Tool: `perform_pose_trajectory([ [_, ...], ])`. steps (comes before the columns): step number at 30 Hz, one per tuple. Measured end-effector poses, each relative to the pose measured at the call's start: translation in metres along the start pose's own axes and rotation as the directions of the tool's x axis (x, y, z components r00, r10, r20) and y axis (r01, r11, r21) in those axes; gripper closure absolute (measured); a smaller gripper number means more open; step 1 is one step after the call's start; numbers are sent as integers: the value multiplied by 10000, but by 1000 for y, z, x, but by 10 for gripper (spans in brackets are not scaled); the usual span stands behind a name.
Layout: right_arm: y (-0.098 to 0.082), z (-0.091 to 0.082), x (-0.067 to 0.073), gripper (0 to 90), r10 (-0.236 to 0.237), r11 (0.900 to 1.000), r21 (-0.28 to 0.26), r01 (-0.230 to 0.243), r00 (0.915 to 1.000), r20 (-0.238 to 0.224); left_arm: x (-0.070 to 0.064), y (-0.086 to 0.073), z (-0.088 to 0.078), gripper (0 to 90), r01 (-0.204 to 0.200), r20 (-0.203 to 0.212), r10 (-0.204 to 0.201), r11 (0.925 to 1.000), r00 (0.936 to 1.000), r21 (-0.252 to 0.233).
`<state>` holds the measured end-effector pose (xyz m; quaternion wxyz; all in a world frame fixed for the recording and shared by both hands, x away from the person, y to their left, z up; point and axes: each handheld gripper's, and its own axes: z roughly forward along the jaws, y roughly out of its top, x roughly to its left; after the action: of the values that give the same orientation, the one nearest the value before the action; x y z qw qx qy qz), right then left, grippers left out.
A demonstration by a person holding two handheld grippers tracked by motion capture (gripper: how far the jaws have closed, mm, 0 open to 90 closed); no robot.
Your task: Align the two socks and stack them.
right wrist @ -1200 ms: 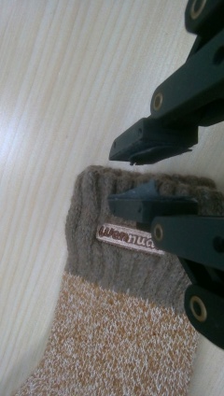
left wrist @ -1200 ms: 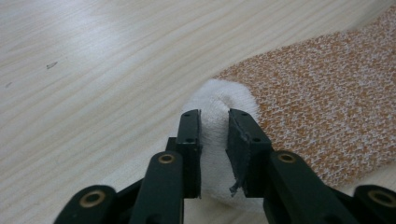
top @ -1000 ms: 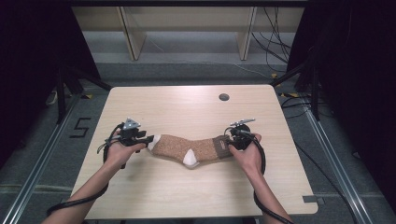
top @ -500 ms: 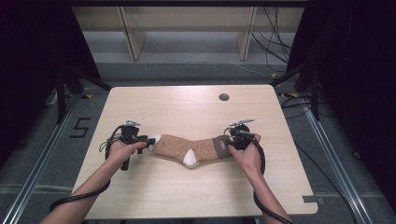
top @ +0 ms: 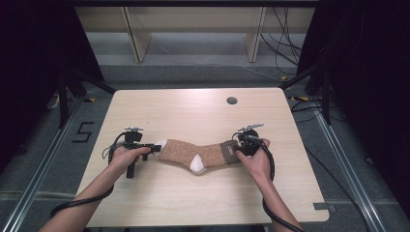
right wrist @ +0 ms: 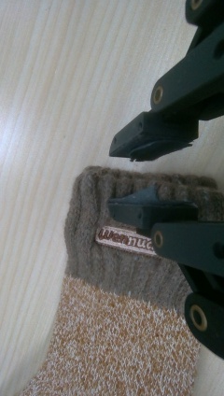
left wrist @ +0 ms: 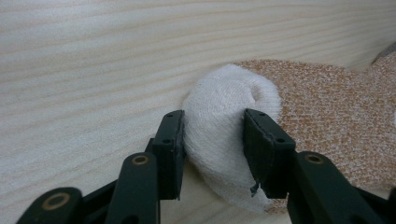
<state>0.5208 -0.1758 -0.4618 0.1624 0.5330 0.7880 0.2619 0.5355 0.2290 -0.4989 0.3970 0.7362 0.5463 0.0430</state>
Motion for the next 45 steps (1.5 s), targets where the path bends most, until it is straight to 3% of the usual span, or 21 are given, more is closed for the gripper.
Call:
perform_pose_trajectory([
  [8, -1, 1, 0, 680, 10, 10000, -37, -10, 10000, -48, -3, 1, -2, 732, 90, 16, -90, 10000, 10000, 29],
  [12, -1, 2, 0, 680, 3, 10000, -30, -3, 10000, -61, -4, 2, -6, 765, 187, 125, -184, 9994, 9998, -281],
  [18, -1, 2, 0, 680, -39, 10000, -41, 38, 10000, -64, -8, 6, -13, 779, 322, 278, -303, 9970, 9992, -704],
  [27, -1, 3, -1, 680, -86, 10000, -8, 86, 9996, -279, -9, 9, -16, 786, 275, 374, -248, 9968, 9990, -754],
  [30, -1, 2, 1, 680, -75, 10000, 4, 75, 10000, -55, -9, 9, -16, 788, 400, 396, -365, 9950, 9985, -914],
  [32, -1, 2, 1, 680, -70, 10000, 32, 71, 10000, -58, -8, 10, -19, 790, 245, 416, -213, 9965, 9989, -797],
  [41, -1, 4, 2, 680, -98, 9999, -34, 97, 9997, -214, -16, 17, -26, 796, 214, 569, -146, 9924, 9983, -1214],
  [45, 0, 3, 2, 680, -262, 9997, 20, 262, 9996, -52, -19, 21, -30, 798, 145, 701, -47, 9901, 9975, -1395],
])
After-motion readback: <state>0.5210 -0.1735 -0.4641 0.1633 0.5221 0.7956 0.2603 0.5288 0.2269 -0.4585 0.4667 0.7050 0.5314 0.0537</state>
